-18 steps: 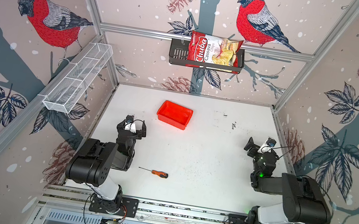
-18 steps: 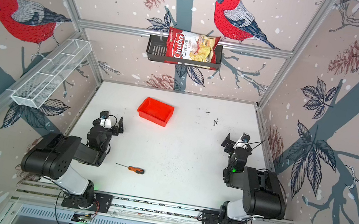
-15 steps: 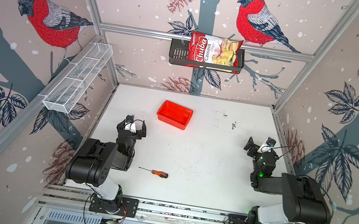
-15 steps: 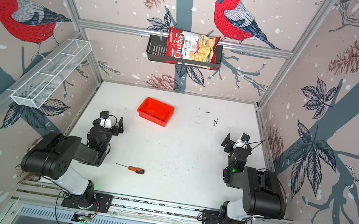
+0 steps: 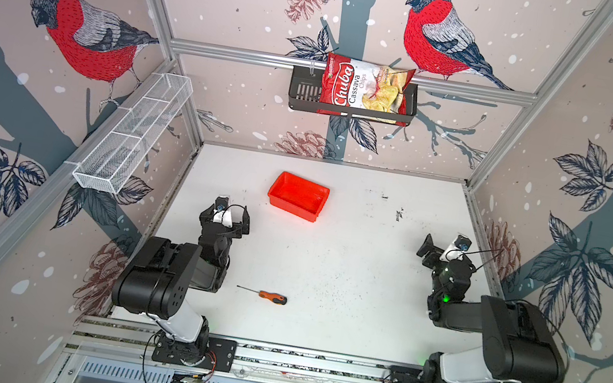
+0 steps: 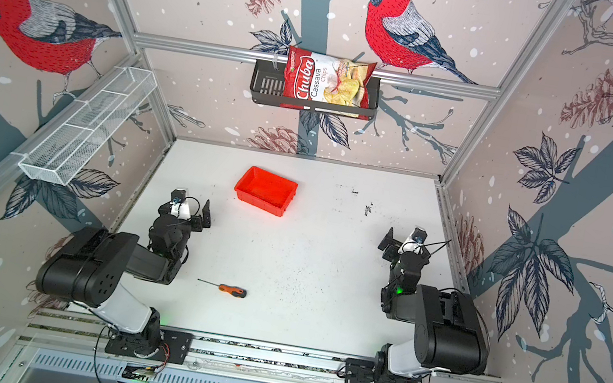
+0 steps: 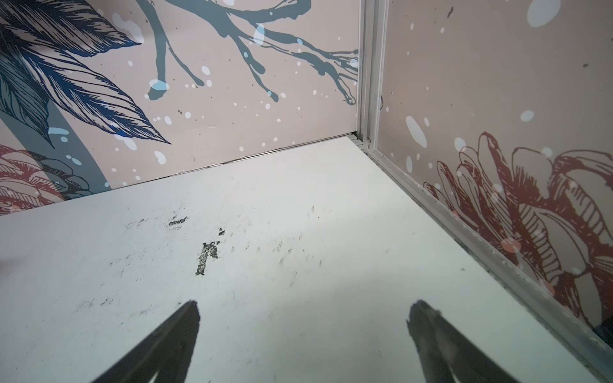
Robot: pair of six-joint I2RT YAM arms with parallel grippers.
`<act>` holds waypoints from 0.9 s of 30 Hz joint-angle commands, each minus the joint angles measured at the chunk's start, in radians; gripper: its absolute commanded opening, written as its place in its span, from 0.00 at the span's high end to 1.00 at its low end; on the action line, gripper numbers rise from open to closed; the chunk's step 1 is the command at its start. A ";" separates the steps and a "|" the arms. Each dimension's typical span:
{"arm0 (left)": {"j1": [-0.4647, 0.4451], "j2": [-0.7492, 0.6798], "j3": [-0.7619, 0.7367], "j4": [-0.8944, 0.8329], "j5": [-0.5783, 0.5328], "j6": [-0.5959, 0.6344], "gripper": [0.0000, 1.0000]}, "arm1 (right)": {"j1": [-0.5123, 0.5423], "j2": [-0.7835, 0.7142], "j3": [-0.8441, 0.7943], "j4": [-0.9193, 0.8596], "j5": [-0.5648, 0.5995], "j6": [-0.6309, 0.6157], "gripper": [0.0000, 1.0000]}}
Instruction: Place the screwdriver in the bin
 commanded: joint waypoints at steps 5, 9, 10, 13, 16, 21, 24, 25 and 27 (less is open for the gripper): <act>-0.001 -0.003 -0.002 0.020 -0.006 -0.006 0.02 | 0.000 -0.002 0.002 0.010 0.008 -0.011 0.01; -0.034 -0.029 -0.001 0.002 -0.077 0.013 0.02 | 0.004 -0.026 0.010 -0.023 -0.005 -0.022 0.01; -0.043 -0.044 -0.003 0.002 -0.088 0.023 0.02 | 0.009 -0.043 0.018 -0.050 -0.009 -0.033 0.01; -0.085 -0.101 0.016 -0.070 -0.162 0.050 0.02 | 0.024 -0.098 0.030 -0.111 -0.023 -0.056 0.01; -0.125 -0.173 0.055 -0.177 -0.208 0.082 0.02 | 0.044 -0.155 0.029 -0.155 -0.033 -0.086 0.01; -0.158 -0.313 0.136 -0.398 -0.221 0.053 0.02 | 0.092 -0.269 0.049 -0.288 -0.041 -0.133 0.01; -0.169 -0.383 0.192 -0.544 -0.222 -0.071 0.02 | 0.131 -0.342 0.061 -0.380 -0.065 -0.161 0.01; -0.174 -0.399 0.214 -0.598 -0.242 -0.129 0.02 | 0.147 -0.366 0.063 -0.410 -0.072 -0.171 0.01; -0.194 -0.429 0.259 -0.718 -0.259 -0.240 0.02 | 0.188 -0.417 0.070 -0.473 -0.076 -0.190 0.01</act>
